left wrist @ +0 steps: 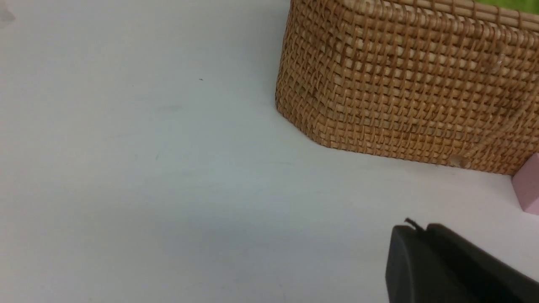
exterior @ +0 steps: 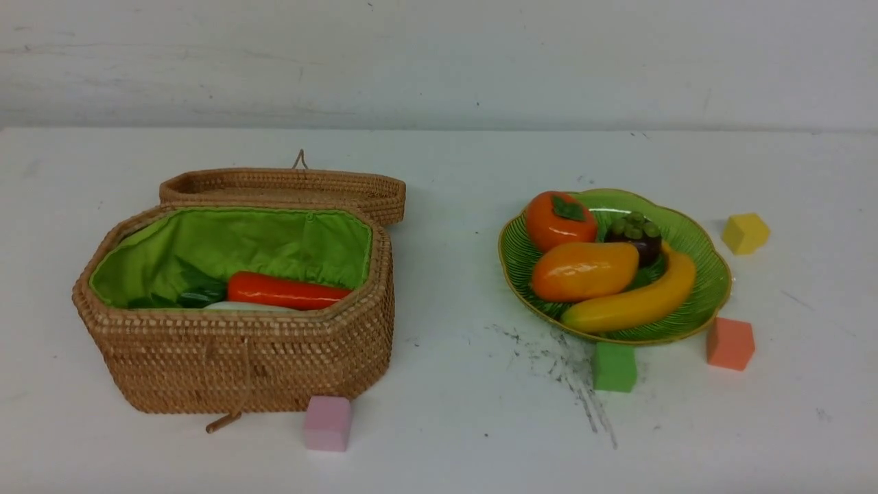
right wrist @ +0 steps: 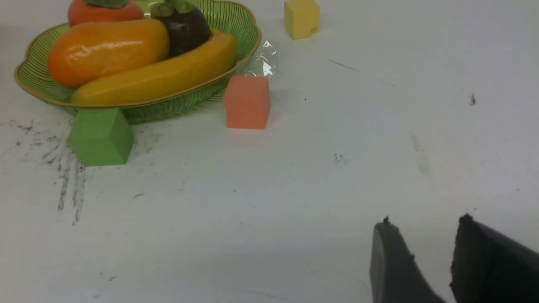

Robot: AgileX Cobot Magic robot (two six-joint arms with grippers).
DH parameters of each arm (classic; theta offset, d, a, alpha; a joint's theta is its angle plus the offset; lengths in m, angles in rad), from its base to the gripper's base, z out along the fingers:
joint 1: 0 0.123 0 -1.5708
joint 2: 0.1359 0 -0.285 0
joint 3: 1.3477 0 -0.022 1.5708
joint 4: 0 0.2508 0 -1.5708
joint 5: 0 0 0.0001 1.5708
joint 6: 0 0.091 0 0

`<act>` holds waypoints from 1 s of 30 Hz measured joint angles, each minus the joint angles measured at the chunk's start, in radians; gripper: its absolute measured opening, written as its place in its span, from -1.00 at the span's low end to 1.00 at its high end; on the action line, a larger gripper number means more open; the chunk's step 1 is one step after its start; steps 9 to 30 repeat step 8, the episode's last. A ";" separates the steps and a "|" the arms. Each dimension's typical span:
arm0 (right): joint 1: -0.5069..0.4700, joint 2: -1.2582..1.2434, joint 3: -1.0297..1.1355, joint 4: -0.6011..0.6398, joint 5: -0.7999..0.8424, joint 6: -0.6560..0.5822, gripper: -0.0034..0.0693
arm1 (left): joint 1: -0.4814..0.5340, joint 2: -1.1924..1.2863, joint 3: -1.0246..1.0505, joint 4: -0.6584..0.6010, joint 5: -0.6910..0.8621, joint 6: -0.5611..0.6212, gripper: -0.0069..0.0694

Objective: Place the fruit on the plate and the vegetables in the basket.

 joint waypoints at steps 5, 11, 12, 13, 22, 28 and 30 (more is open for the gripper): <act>0.000 0.000 0.000 0.000 0.000 0.000 -0.25 | 0.000 0.000 0.000 0.000 0.000 0.000 -0.73; 0.000 0.000 0.000 0.000 0.000 0.000 -0.25 | 0.000 0.000 0.000 0.000 0.000 0.000 -0.72; 0.000 0.000 0.000 0.000 0.000 0.000 -0.25 | 0.000 0.000 0.000 0.000 0.000 0.000 -0.72; 0.000 0.000 0.000 0.000 0.000 0.000 -0.25 | 0.000 0.000 0.000 0.000 0.000 0.000 -0.72; 0.000 0.000 0.000 0.000 0.000 0.000 -0.25 | 0.000 0.000 0.000 0.000 0.000 0.000 -0.72; 0.000 0.000 0.000 0.000 0.000 0.000 -0.25 | 0.000 0.000 0.000 0.000 0.000 0.000 -0.72; 0.000 0.000 0.000 0.000 0.000 0.000 -0.25 | 0.000 0.000 0.000 0.000 0.000 0.000 -0.72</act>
